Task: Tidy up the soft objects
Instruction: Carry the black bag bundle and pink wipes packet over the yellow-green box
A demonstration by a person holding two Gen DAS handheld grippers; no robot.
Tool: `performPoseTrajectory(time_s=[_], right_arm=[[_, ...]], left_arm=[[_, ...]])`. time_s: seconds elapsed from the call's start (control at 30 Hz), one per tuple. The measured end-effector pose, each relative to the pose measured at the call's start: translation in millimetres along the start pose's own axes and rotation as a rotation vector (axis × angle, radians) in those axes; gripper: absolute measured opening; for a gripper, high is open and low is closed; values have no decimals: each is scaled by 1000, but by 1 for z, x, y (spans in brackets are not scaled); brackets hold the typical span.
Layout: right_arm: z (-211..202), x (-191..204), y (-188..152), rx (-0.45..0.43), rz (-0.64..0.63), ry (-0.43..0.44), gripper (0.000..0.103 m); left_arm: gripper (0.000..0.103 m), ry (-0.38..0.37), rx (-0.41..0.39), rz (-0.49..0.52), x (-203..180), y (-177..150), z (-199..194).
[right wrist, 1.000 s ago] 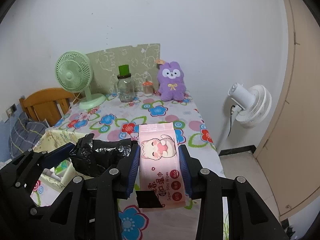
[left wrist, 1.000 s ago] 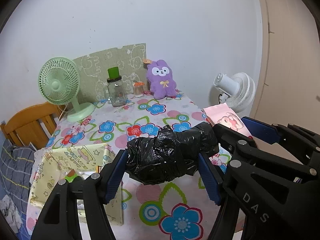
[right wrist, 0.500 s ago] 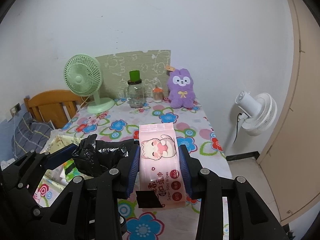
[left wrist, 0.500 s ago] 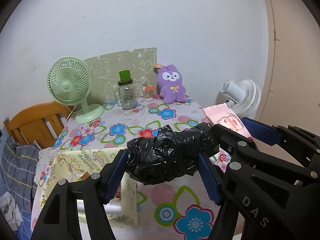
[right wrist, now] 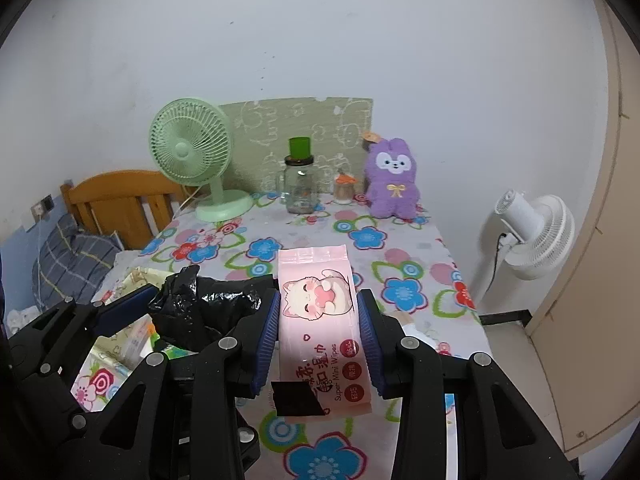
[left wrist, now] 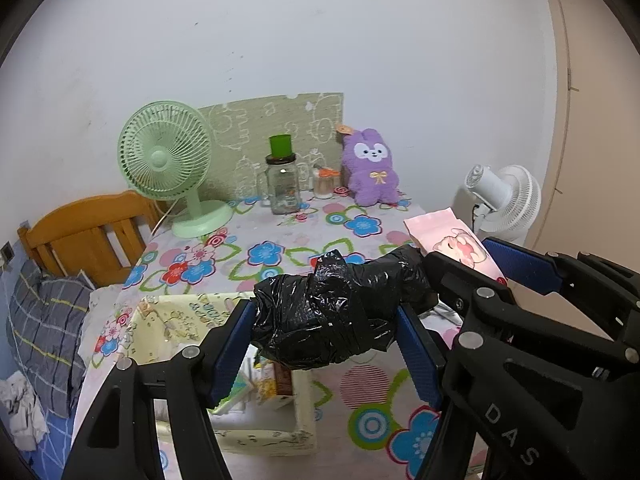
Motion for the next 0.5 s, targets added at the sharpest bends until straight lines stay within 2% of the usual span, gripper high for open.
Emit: performPoseTrajectory(time_s=[0.5], right_arm=[[29, 45, -1, 44, -43, 54, 42]], left_arm=[[72, 54, 31, -36, 46, -11, 14]])
Point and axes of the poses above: each gripper's, at about its wrist camera, not at the fingertips, and z roughly the way its jaws point, x to its left, y to its top, the point moved 6 cm from there along z, roughly the way its jaws point, and after that the axes turned 1 degree about -z, right-handed, at the moved point
